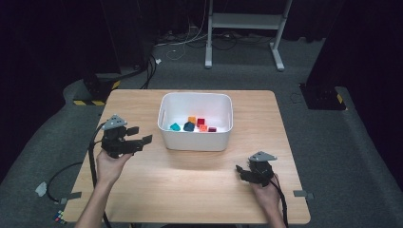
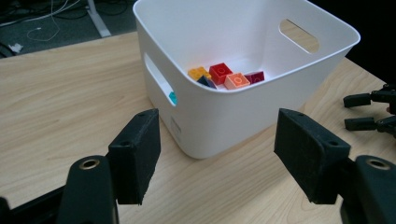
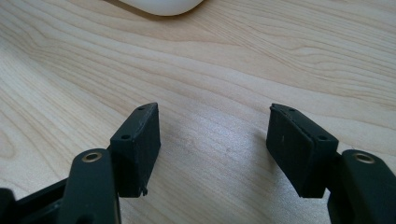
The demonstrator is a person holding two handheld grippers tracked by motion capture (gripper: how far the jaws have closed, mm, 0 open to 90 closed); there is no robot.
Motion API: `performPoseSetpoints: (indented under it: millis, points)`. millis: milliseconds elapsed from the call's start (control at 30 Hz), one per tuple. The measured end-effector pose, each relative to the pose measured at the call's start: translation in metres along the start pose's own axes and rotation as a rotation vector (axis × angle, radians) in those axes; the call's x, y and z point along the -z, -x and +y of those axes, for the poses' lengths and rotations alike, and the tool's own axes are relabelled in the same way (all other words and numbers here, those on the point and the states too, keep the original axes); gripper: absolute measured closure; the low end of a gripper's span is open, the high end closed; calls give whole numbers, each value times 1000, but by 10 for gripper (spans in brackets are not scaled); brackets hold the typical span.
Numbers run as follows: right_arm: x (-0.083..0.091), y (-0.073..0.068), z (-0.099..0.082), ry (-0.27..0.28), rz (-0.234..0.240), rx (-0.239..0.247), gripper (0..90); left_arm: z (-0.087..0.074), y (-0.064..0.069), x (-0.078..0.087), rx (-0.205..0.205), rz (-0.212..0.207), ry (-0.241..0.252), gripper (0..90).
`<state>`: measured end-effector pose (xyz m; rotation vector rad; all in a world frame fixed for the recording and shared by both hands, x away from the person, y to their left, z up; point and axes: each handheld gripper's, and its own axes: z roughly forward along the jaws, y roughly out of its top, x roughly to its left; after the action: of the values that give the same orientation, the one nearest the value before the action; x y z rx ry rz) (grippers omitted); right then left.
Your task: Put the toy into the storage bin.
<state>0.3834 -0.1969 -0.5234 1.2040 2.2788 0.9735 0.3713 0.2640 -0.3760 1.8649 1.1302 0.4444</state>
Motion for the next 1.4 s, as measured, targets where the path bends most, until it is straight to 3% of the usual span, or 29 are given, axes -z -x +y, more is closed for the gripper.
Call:
performPoseSetpoints:
  millis: [200, 567, 1033, 1400]
  points:
    - [0, 0, 0, -1, 0, -2, 350, -17, -2, -1, 8, 24, -10, 312]
    - [0, 0, 0, -1, 0, -2, 350, -63, -4, -23, 27, 54, -80, 306]
    - [0, 0, 0, -1, -1, -2, 350, -89, -11, -40, 55, 96, -98, 306]
    - [0, 0, 0, -1, 0, -2, 350, -103, -13, -57, 43, 154, -120, 306]
